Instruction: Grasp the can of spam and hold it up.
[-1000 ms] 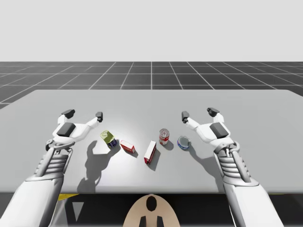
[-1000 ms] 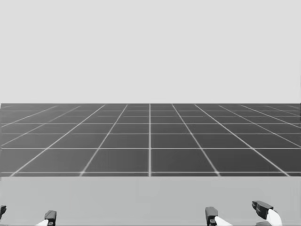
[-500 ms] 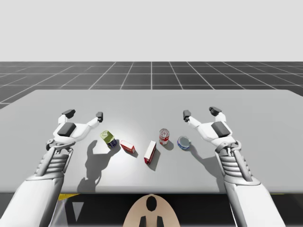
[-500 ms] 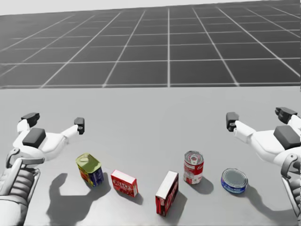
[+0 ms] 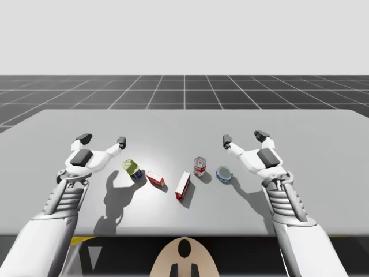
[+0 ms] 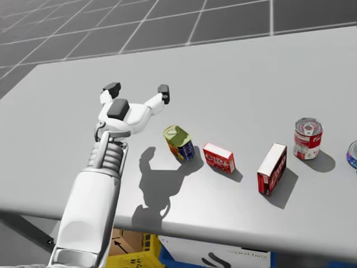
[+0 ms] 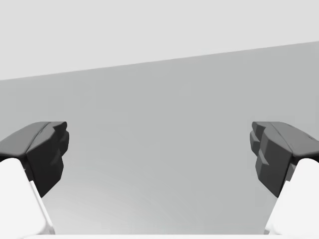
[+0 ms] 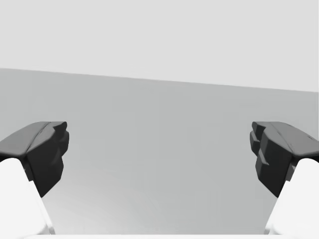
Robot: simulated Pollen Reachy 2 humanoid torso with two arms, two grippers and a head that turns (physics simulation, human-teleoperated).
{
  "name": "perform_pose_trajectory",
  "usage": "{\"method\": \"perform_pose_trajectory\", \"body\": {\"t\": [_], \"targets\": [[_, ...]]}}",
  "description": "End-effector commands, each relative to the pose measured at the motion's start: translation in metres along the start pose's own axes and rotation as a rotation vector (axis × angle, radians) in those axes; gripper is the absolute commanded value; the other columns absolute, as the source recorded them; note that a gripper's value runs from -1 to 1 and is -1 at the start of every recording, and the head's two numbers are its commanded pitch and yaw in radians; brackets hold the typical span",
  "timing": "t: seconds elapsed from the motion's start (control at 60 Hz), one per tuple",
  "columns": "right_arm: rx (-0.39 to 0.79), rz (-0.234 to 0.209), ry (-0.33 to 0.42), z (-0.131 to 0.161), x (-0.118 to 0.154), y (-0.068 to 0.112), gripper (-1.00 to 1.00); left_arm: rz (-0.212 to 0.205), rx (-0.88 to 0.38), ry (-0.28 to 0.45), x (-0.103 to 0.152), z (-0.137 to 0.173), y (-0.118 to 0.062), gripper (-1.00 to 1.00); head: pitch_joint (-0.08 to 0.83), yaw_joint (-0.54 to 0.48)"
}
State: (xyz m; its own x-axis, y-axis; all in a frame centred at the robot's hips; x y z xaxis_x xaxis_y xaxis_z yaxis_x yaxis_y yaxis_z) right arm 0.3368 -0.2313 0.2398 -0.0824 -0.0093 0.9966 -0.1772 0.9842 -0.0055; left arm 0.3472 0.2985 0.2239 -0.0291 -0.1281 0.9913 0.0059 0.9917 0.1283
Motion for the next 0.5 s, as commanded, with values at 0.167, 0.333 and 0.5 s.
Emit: {"method": "perform_pose_trajectory", "body": {"t": [0.167, 0.333, 0.5], "targets": [[-0.005, 0.001, -0.002, 0.0, 0.0, 0.0, -1.0, 0.019, -0.115, 0.041, 0.018, 0.017, -0.007, -1.0, 0.649, 0.36], [-0.011, 0.009, -0.003, 0.0, -0.001, 0.0, -1.0, 0.011, -0.283, 0.097, 0.035, 0.045, -0.001, -1.0, 0.643, 0.36], [-0.015, 0.015, -0.006, -0.001, -0.001, 0.0, -1.0, 0.036, -0.46, 0.176, 0.027, 0.066, 0.018, -1.0, 0.64, 0.37]]}}
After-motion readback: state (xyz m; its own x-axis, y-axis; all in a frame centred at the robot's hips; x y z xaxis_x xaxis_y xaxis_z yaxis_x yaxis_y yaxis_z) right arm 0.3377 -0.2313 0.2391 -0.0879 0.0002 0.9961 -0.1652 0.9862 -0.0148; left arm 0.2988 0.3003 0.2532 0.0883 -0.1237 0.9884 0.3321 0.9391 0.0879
